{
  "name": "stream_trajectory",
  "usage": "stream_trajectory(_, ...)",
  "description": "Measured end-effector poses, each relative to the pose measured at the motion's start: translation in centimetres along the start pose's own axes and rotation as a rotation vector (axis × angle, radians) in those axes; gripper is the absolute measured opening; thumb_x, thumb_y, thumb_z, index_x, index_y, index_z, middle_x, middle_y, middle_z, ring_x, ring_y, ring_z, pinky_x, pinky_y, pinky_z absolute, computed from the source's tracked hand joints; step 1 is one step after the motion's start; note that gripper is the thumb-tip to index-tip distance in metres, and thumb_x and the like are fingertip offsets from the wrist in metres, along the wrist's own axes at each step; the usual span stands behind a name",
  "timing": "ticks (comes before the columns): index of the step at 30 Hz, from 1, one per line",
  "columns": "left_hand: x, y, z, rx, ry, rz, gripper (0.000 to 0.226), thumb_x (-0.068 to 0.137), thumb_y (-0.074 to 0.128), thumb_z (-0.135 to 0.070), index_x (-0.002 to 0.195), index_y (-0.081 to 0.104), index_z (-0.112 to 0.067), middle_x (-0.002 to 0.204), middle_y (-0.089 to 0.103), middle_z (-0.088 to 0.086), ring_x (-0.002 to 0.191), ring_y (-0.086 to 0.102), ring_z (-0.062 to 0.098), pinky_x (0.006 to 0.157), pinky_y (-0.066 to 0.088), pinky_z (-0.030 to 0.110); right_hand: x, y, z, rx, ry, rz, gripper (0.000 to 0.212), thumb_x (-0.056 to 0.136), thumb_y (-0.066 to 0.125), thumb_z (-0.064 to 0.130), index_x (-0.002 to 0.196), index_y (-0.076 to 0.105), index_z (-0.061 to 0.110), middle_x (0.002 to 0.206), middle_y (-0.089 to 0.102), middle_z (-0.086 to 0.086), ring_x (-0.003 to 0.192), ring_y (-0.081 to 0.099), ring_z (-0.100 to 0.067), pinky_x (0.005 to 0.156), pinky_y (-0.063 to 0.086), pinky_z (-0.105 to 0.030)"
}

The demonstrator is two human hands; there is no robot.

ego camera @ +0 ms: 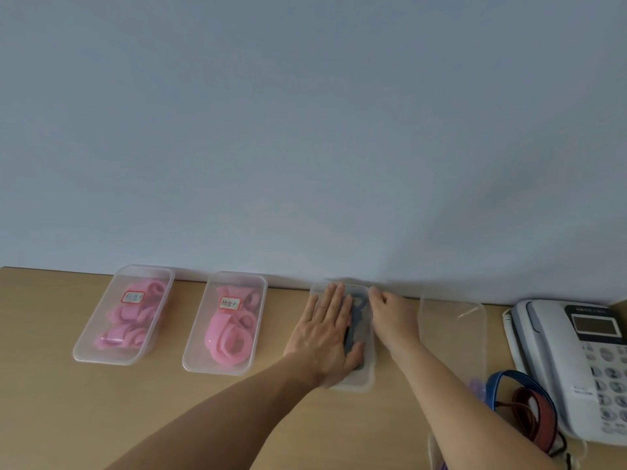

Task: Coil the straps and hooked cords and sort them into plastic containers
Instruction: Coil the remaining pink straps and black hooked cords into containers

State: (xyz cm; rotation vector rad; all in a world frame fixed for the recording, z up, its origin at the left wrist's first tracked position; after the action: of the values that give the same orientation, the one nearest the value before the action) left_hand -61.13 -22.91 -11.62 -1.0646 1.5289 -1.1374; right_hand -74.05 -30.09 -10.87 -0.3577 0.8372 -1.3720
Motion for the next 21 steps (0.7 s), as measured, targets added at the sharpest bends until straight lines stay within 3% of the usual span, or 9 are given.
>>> stream_trajectory(3, 0.0, 0.1, 0.2, 0.006, 0.019, 0.002, 0.081, 0.093, 0.003, -0.065, 0.151, -0.017, -0.013, 0.160, -0.026, 0.007, 0.144, -0.035, 0.018, 0.119, -0.019, 0.040, 0.8, 0.6, 0.1, 0.136, 0.043, -0.009, 0.049, 0.099, 0.045, 0.039, 0.058, 0.051, 0.014, 0.058, 0.054, 0.001, 0.058, 0.051, -0.020, 0.053, 0.033, -0.030)
stream_trajectory(8, 0.1, 0.3, 0.3, 0.006, 0.027, 0.002, 0.080, 0.092, 0.007, -0.066, 0.151, -0.016, -0.017, 0.160, -0.024, 0.007, 0.146, -0.032, 0.020, 0.120, -0.016, 0.044, 0.7, 1.4, -1.5, 0.506, 0.295, 0.018, 0.037, 0.090, 0.065, 0.039, 0.063, 0.063, 0.013, 0.062, 0.060, -0.001, 0.061, 0.053, -0.020, 0.057, 0.040, -0.028)
stream_trajectory(13, 0.2, 0.1, 0.3, 0.011, 0.036, -0.007, 0.076, 0.093, 0.003, -0.063, 0.153, -0.014, -0.019, 0.160, -0.023, 0.005, 0.146, -0.031, 0.020, 0.120, -0.017, 0.042, -0.9, 1.1, -0.4, 0.424, 0.207, 0.007, 0.035, 0.097, 0.055, 0.033, 0.075, 0.068, 0.010, 0.074, 0.067, -0.008, 0.070, 0.058, -0.023, 0.063, 0.043, -0.031)
stream_trajectory(16, 0.2, 0.1, 0.3, -0.008, 0.030, -0.007, 0.071, 0.094, -0.005, -0.055, 0.154, -0.014, -0.017, 0.162, -0.023, 0.006, 0.145, -0.032, 0.019, 0.119, -0.019, 0.040, -3.6, 1.3, -2.1, 0.432, 0.199, 0.044, 0.031, 0.098, 0.053, 0.028, 0.084, 0.070, 0.006, 0.087, 0.070, -0.019, 0.077, 0.063, -0.037, 0.068, 0.048, -0.037)
stream_trajectory(18, 0.2, 0.1, 0.3, 0.000, 0.028, -0.004, 0.069, 0.094, -0.007, -0.049, 0.154, -0.013, -0.015, 0.162, -0.022, 0.007, 0.145, -0.031, 0.019, 0.119, -0.019, 0.040, -5.4, 1.6, -3.0, 0.407, 0.179, 0.021, 0.029, 0.098, 0.053, 0.027, 0.081, 0.072, 0.011, 0.081, 0.071, -0.014, 0.075, 0.063, -0.032, 0.066, 0.049, -0.038)
stream_trajectory(21, 0.3, 0.2, 0.4, 0.011, 0.020, -0.008, 0.066, 0.096, -0.006, -0.046, 0.154, -0.014, -0.015, 0.162, -0.023, 0.007, 0.146, -0.029, 0.021, 0.120, -0.016, 0.041, -6.4, 1.9, -3.0, 0.337, 0.155, -0.049, 0.034, 0.098, 0.052, 0.028, 0.073, 0.067, 0.010, 0.069, 0.066, -0.008, 0.064, 0.053, -0.020, 0.056, 0.037, -0.031)
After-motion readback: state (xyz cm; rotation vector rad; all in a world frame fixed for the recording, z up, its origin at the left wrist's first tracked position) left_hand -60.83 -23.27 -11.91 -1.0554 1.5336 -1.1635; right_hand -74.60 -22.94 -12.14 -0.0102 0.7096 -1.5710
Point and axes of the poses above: each hand's wrist, its own x-axis towards the middle knuckle, its own y-axis out of the palm, z = x × y, the point moved 5 cm from there along x, towards the middle knuckle
